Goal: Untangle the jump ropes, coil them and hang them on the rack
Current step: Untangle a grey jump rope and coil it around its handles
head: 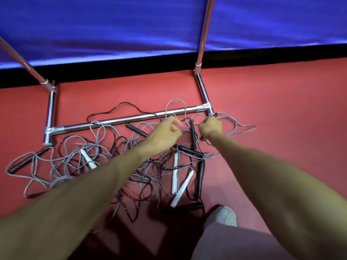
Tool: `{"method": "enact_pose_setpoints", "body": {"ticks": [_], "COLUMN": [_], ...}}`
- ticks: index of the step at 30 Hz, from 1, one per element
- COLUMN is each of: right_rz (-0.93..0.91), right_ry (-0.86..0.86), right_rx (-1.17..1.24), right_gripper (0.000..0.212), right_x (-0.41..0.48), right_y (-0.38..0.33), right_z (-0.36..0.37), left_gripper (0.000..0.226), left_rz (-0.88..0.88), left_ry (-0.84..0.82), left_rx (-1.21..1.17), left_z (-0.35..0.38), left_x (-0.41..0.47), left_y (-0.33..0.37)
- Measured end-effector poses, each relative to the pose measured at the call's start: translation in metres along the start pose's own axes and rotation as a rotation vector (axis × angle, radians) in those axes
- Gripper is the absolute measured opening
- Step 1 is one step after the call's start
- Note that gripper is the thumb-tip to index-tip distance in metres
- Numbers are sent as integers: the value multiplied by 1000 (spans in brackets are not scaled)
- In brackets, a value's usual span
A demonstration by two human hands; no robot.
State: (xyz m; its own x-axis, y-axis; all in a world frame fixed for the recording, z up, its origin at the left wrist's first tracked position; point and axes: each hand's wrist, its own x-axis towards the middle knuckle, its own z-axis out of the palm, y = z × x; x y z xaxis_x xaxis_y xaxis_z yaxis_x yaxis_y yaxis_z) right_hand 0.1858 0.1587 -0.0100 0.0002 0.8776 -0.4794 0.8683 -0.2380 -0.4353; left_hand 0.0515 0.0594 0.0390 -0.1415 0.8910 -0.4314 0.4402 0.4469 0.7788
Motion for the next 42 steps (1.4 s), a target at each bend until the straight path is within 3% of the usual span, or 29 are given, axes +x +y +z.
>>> {"method": "enact_pose_setpoints", "body": {"ticks": [4,9,14,18,21,23,25,30,33,38,42], "right_rz": [171,186,242,344,184,46,-106,-503,-670,-906,-1050], "right_ry": [51,137,226,239,141,42,-87,-299,-359,-383,-290], "right_rx": [121,171,238,553,718,804,842,593,478,309,153], "right_gripper": [41,65,43,29,8,19,17,19,23,26,4], "right_x": [31,61,53,18,-17,-48,-90,-184,-228,-282,-306], "right_y": [36,55,47,24,-3,-29,-57,-107,-130,-161,-181], "right_z": [39,75,79,74,72,64,49,18,5,-17,-40], "left_gripper": [20,33,31,38,41,38,35,29,9,8,4], "left_rz": [-57,-135,-154,-98,-55,-28,15,146,236,267,309], "left_ry": [11,-58,-45,-26,-1,49,111,249,339,516,553], "left_rx": [-71,-163,-197,-224,-203,-171,-149,-116,-141,-197,-267], "left_z": [17,32,15,-19,-46,-63,-80,-127,-154,-188,-203], "left_x": [28,43,27,7,-21,-43,-65,-130,-172,-222,-251], "left_y": [-32,-67,-74,-57,-41,-30,-17,15,25,26,18]}}
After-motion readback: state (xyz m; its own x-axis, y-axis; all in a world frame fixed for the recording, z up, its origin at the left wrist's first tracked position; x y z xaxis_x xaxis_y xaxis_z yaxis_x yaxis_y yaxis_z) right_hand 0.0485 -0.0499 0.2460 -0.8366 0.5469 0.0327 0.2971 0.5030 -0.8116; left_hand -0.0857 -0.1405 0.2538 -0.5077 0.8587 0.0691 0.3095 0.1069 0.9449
